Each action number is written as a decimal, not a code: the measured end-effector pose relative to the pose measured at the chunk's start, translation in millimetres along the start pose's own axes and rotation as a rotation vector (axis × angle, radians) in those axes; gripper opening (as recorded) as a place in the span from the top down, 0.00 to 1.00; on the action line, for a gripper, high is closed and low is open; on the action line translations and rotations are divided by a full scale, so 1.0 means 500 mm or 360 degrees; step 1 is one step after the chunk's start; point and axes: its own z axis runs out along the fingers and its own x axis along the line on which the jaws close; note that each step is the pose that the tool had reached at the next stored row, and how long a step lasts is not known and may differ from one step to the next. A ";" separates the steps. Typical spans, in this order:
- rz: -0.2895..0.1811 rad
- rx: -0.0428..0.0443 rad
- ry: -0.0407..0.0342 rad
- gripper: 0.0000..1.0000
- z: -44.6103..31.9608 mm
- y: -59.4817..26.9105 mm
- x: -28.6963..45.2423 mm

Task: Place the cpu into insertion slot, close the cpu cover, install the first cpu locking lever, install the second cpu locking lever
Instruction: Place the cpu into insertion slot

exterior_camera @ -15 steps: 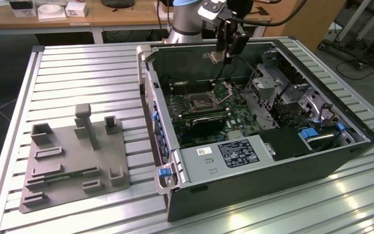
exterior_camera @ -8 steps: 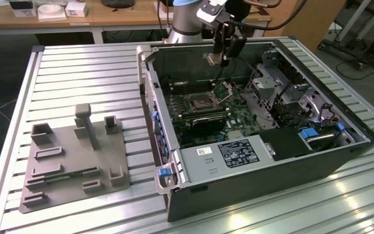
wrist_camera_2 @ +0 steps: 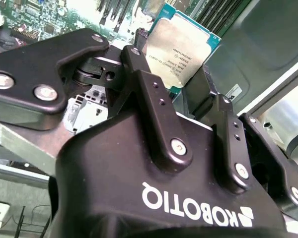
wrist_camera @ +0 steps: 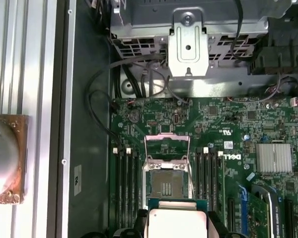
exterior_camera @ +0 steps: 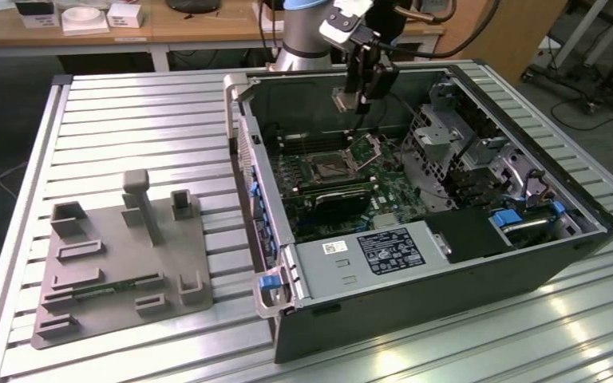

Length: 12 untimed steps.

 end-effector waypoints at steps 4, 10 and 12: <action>0.0000 0.0008 -0.0001 0.46 0.004 0.000 0.001; 0.0000 0.0008 0.0000 0.46 0.006 0.000 0.001; 0.0000 0.0007 0.0000 0.46 0.006 0.000 0.001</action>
